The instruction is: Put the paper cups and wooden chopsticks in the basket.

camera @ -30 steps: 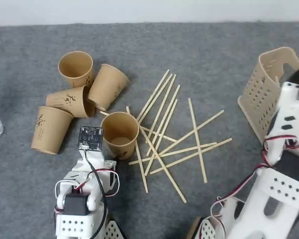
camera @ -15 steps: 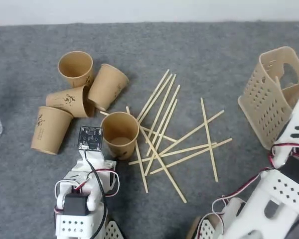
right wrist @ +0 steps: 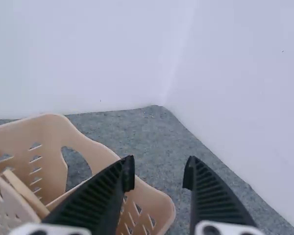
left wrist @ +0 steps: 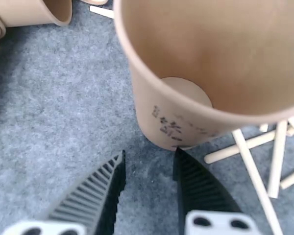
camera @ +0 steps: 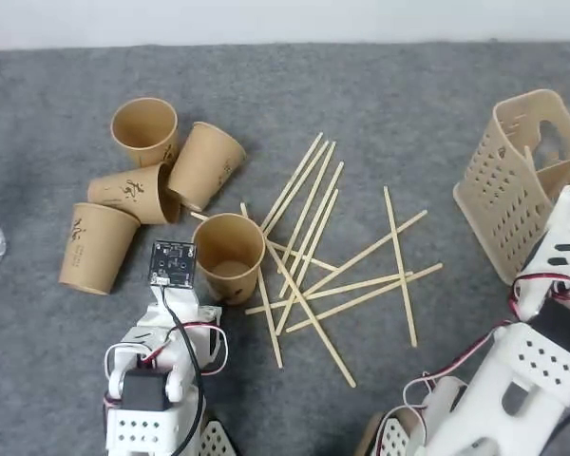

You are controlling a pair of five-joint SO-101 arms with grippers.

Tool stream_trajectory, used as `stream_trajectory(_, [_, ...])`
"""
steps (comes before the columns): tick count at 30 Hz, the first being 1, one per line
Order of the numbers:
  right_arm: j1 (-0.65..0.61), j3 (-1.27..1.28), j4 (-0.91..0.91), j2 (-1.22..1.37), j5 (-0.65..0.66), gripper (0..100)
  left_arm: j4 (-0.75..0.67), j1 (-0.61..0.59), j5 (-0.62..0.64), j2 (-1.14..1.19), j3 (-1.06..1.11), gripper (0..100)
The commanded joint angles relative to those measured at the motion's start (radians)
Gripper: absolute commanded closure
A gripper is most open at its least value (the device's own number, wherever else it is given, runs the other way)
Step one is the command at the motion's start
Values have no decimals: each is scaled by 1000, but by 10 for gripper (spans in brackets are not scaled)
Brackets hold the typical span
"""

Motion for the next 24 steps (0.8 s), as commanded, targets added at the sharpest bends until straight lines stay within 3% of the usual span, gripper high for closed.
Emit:
stream_trajectory(1, [5,-8,-24,-10,14,830,5,8,-6,-17,-21,830])
stream_trajectory(6, [38,-14,-21,-5,143,830,5,5,-6,-17,-21,830])
stream_trajectory(11, [117,-83,18,108,147,830,5,8,-6,-17,-21,830])
stream_trajectory(24, [288,-1057,558,889,80,830,5,8,-6,-17,-21,830])
